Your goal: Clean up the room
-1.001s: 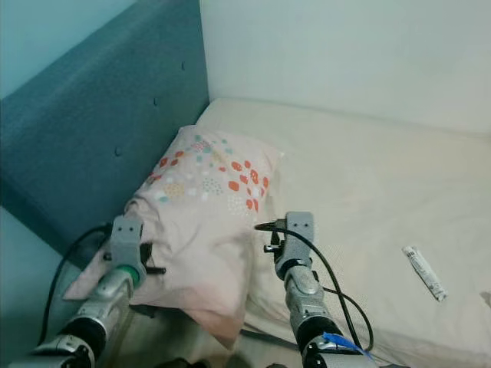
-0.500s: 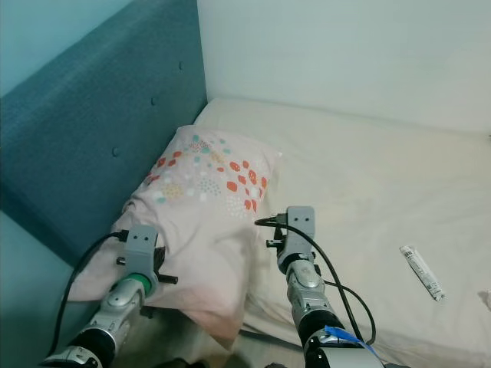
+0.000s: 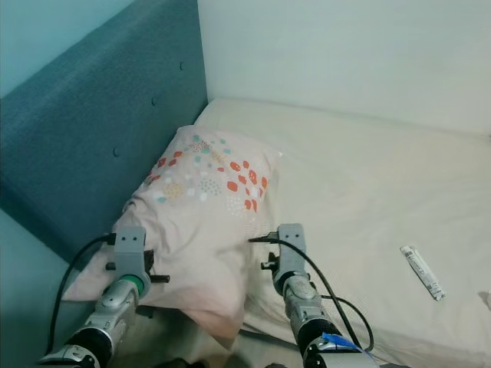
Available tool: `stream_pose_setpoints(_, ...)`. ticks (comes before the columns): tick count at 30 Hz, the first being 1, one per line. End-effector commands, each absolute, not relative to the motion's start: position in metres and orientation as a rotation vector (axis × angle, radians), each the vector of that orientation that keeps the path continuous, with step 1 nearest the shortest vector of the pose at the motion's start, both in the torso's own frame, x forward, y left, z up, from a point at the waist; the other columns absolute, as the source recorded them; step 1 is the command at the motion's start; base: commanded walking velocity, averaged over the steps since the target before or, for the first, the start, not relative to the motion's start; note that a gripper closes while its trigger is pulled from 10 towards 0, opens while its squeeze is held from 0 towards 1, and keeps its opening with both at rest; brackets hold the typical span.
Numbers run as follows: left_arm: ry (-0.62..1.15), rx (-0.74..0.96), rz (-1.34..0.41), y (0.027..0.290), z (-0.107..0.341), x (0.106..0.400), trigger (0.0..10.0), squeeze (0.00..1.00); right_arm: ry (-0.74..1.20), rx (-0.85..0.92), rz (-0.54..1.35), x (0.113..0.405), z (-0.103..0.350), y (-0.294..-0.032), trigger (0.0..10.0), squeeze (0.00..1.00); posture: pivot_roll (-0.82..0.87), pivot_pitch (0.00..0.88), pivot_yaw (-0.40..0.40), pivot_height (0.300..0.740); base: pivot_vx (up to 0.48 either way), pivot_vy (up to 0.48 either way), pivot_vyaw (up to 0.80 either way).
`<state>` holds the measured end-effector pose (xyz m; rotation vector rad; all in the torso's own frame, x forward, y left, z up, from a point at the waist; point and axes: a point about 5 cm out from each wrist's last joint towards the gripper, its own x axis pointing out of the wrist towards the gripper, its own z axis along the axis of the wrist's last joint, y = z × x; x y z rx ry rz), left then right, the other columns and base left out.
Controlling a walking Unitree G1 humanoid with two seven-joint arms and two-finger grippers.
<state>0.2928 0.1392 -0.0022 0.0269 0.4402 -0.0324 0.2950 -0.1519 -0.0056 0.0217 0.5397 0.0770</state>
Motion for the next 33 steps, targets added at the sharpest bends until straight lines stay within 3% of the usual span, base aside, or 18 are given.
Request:
stream_pose_setpoints(1,0.450,0.053,-0.072,0.136,-0.005,0.290,10.0,0.00,0.580,0.055,0.068,0.292,-0.010,-0.150,10.0,0.00,0.11,0.000,0.079,0.740,0.000,0.000,0.00)
stream_pose_setpoints(10,0.447,0.040,-0.068,0.143,0.001,0.298,10.0,0.00,0.540,0.037,0.100,0.294,-0.007,-0.144,10.0,0.00,0.11,0.000,0.098,0.740,0.000,0.000,0.00)
stream_pose_setpoints(19,0.478,0.067,-0.073,0.143,-0.009,0.287,10.0,0.00,0.517,0.072,0.108,0.295,-0.004,-0.143,10.0,0.00,0.12,0.000,0.087,0.740,0.000,0.000,0.00)
stream_pose_setpoints(33,0.473,0.001,0.000,0.158,-0.005,0.292,10.0,0.00,0.561,-0.039,0.184,0.289,-0.011,-0.133,10.0,0.00,0.12,0.000,0.099,0.740,0.000,0.000,0.00)
